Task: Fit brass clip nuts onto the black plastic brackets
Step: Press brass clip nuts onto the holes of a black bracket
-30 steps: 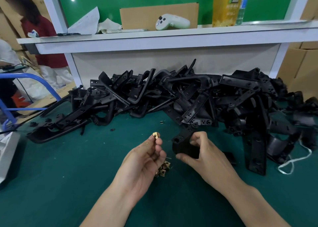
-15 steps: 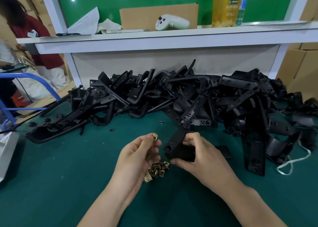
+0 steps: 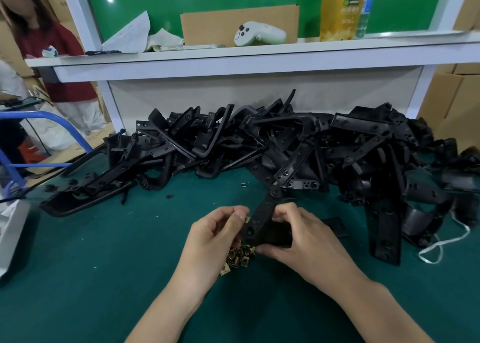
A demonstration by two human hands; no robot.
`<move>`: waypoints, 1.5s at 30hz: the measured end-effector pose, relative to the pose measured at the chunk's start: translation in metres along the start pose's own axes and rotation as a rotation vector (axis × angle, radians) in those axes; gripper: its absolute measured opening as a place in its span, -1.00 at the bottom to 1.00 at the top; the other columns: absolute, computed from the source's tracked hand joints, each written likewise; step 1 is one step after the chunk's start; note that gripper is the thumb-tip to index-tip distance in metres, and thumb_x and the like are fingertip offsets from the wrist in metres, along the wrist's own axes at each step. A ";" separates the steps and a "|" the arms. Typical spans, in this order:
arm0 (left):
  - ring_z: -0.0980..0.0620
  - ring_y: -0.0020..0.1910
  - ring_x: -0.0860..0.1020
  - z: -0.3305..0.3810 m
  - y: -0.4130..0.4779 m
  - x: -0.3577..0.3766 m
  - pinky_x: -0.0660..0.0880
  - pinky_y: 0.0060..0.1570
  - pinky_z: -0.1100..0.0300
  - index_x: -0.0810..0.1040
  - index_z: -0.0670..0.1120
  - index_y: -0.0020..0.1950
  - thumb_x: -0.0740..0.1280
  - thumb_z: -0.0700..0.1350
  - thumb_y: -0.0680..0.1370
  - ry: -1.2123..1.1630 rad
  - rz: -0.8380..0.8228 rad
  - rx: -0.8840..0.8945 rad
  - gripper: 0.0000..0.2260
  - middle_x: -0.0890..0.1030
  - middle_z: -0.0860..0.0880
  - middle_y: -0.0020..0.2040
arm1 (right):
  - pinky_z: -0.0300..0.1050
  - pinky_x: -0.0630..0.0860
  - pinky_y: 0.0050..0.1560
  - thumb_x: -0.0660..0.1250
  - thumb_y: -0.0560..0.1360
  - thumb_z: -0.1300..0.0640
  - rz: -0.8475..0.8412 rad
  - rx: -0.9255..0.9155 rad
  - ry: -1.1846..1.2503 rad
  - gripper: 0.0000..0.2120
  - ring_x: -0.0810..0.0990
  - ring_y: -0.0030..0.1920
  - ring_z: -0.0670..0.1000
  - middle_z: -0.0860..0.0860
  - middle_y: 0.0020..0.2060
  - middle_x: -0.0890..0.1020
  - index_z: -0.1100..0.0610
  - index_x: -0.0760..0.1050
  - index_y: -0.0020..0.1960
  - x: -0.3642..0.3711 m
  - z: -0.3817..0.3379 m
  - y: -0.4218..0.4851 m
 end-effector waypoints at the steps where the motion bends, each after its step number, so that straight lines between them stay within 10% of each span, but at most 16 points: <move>1: 0.12 -0.20 0.60 0.000 0.000 0.000 0.58 -0.16 0.30 0.73 0.02 -0.01 0.36 -0.05 0.60 0.016 -0.001 0.007 -0.86 0.74 0.00 -0.09 | -0.15 0.46 0.14 0.26 0.27 -0.51 -0.005 -0.002 0.001 -0.43 0.47 0.19 -0.13 -0.28 0.11 0.48 -0.28 0.18 0.13 0.000 -0.001 0.000; 45: 0.34 0.10 0.53 -0.019 -0.009 0.013 0.42 -0.01 0.47 0.45 0.36 0.20 0.41 0.19 0.49 0.464 0.109 0.169 -0.69 0.59 0.29 0.05 | -0.15 0.41 -0.07 0.33 0.33 -0.39 0.141 -0.016 -0.055 -0.47 0.52 0.06 -0.02 -0.15 0.03 0.57 -0.17 0.19 0.11 0.008 -0.002 -0.001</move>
Point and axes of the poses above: each hand's wrist, its own y-axis towards the middle knuckle, its own x-axis out of the palm, z = x × y, the point moved 1 cm from there along y, towards the middle knuckle
